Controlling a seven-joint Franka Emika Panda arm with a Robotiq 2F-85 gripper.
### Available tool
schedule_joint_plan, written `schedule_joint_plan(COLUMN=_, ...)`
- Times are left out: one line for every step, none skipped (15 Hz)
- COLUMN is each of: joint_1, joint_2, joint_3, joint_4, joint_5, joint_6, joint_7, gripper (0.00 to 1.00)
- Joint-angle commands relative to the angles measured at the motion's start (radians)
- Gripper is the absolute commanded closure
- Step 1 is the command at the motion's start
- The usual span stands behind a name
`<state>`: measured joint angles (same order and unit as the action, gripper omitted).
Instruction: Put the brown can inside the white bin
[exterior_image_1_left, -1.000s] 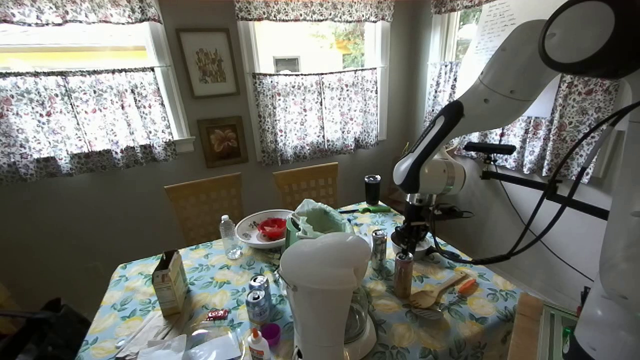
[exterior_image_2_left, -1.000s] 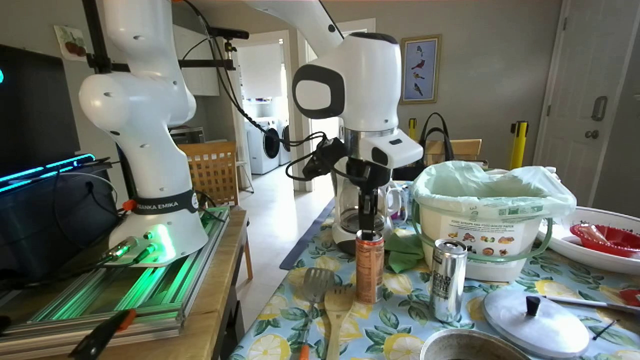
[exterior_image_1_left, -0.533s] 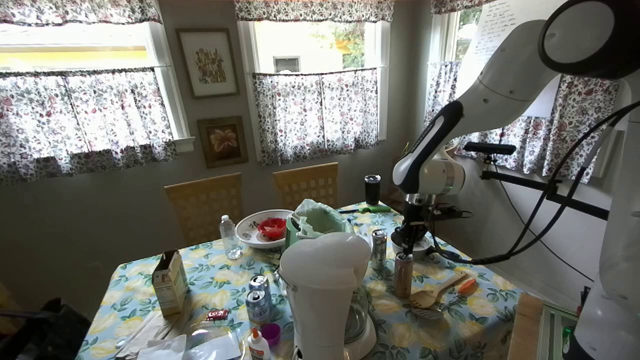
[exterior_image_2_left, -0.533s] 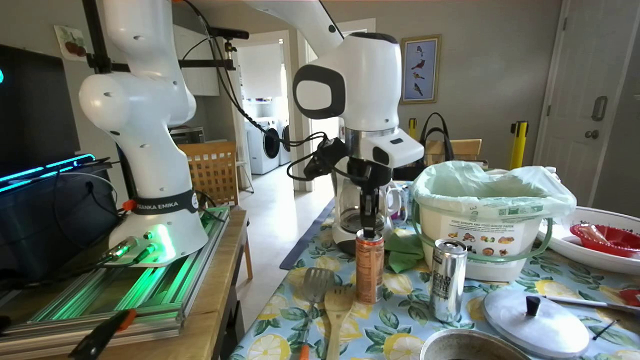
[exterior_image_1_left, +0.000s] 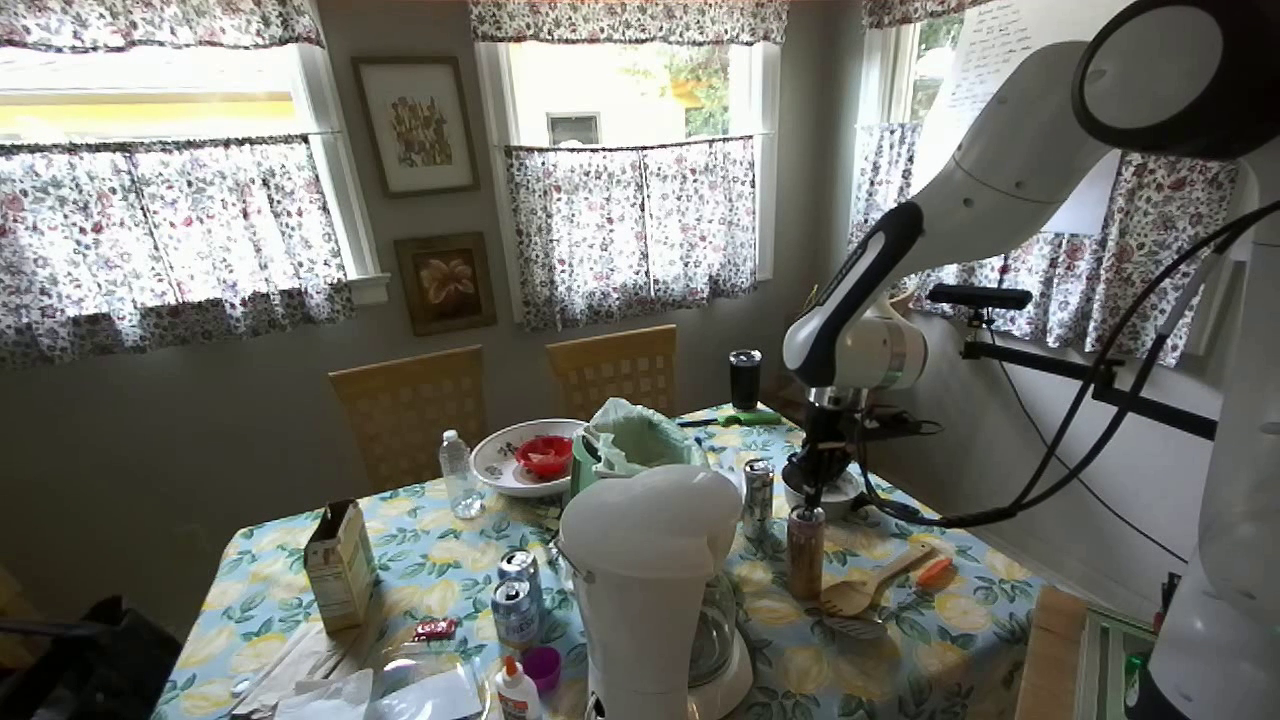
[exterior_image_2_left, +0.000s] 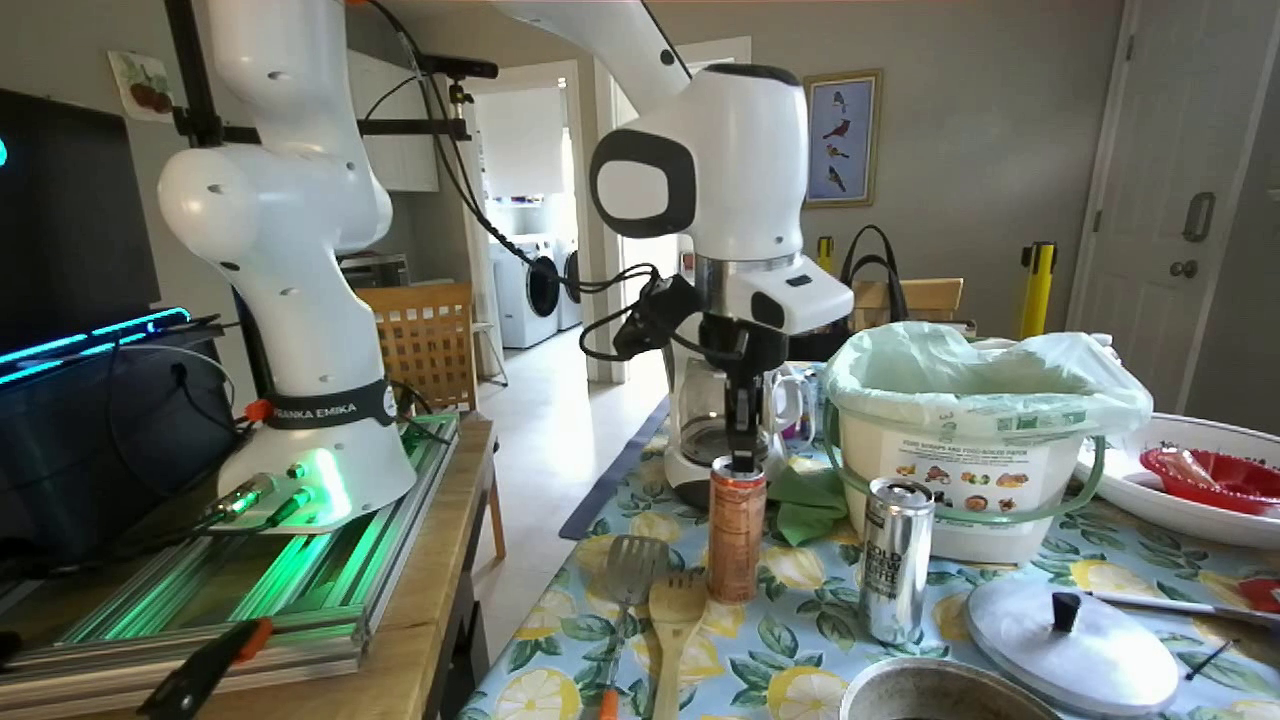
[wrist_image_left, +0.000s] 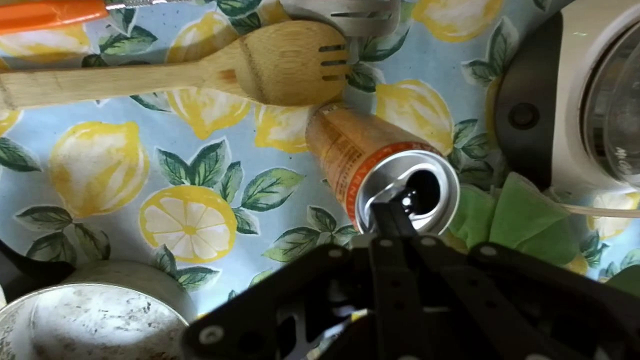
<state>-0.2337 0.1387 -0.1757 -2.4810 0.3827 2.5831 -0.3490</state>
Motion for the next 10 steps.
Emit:
schedule_joint_plan(joint_1=-0.021, joint_2=0.023, joint_3=0.022, joint_4=0.019, joint_5=0.045, joint_6=0.012, joint_7=-0.047, gripper=1.00)
schedule_joint_plan(joint_1=-0.023, joint_2=0.015, joint_3=0.023, joint_4=0.015, joint_5=0.050, joint_6=0.011, joint_7=-0.054, gripper=1.00)
schedule_joint_plan(joint_1=-0.024, joint_2=0.009, joint_3=0.025, joint_4=0.013, joint_5=0.055, joint_6=0.011, joint_7=-0.061, gripper=1.00)
schedule_joint_plan(joint_1=-0.024, joint_2=0.006, joint_3=0.025, joint_4=0.012, joint_5=0.059, joint_6=0.013, joint_7=-0.068, gripper=1.00)
schedule_joint_plan(joint_1=-0.025, joint_2=0.009, joint_3=0.025, joint_4=0.015, joint_5=0.062, joint_6=0.012, joint_7=-0.075, gripper=1.00)
schedule_joint_plan(joint_1=-0.027, joint_2=0.011, joint_3=0.026, joint_4=0.017, joint_5=0.066, joint_6=0.009, joint_7=-0.082, gripper=1.00)
schedule_joint_plan(joint_1=-0.028, joint_2=0.011, joint_3=0.027, joint_4=0.016, joint_5=0.069, joint_6=0.010, joint_7=-0.088, gripper=1.00)
schedule_joint_plan(joint_1=-0.030, joint_2=0.010, joint_3=0.028, joint_4=0.015, joint_5=0.072, joint_6=0.012, joint_7=-0.093, gripper=1.00)
schedule_joint_plan(joint_1=-0.031, joint_2=0.009, joint_3=0.028, joint_4=0.015, joint_5=0.076, joint_6=0.012, joint_7=-0.099, gripper=1.00)
schedule_joint_plan(joint_1=-0.032, joint_2=0.008, joint_3=0.029, joint_4=0.014, joint_5=0.079, joint_6=0.011, joint_7=-0.104, gripper=1.00)
